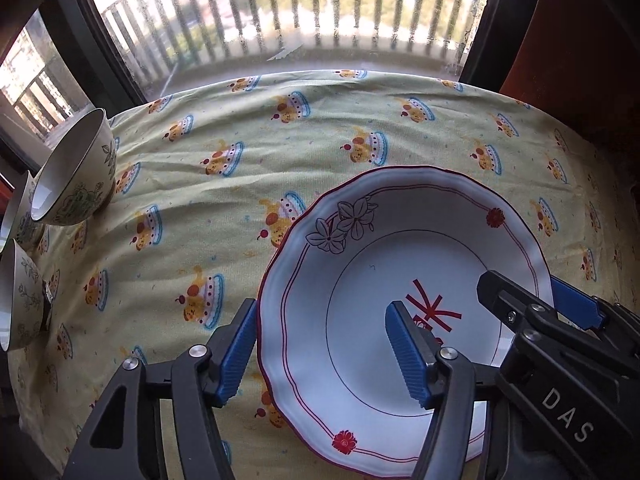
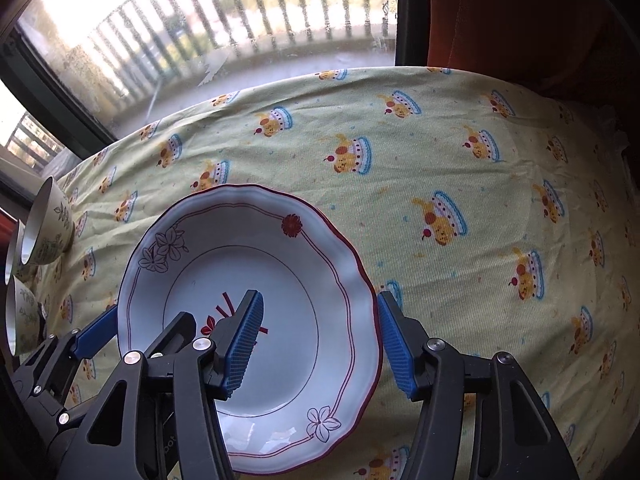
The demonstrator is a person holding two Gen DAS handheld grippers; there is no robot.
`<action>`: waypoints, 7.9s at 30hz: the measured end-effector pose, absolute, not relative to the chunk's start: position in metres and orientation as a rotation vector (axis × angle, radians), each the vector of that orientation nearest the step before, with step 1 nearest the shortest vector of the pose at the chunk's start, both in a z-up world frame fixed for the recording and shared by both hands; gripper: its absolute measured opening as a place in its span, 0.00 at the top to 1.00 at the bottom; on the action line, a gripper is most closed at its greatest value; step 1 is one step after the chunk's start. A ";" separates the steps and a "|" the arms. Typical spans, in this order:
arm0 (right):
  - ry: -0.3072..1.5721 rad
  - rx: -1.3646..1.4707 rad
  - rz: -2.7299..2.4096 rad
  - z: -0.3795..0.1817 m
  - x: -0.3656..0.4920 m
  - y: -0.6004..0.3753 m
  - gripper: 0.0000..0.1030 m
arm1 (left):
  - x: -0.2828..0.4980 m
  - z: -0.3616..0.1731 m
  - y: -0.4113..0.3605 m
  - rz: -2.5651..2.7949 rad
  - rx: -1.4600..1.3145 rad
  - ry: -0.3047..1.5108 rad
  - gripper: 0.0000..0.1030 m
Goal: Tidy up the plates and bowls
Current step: 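Close both grippers on the rim of the small red-rimmed dish, then lift the red-rimmed dish with both grippers and carry it toward the plate stack, then lower the red-rimmed dish onto the stacked flowered plates with both grippers, then open both grippers off the dish and move toward the large white bowl, then close both grippers on the rim of the large white bowl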
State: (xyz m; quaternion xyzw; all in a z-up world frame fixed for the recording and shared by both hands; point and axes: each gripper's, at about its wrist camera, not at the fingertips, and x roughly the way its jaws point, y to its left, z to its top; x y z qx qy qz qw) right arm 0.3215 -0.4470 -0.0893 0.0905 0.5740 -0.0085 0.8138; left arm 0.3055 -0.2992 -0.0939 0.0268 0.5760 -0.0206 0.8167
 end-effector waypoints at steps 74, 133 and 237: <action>1.013 0.181 -0.164 0.029 0.165 -0.401 0.50 | 0.175 0.008 -0.247 -0.254 0.039 1.056 0.39; 1.234 0.183 -0.041 -0.050 0.095 -0.475 0.76 | 0.102 -0.072 -0.300 -0.085 -0.024 1.251 0.39; 1.104 0.106 -0.058 -0.013 0.267 -0.064 0.29 | 0.264 -0.035 0.068 -0.077 0.015 1.129 0.32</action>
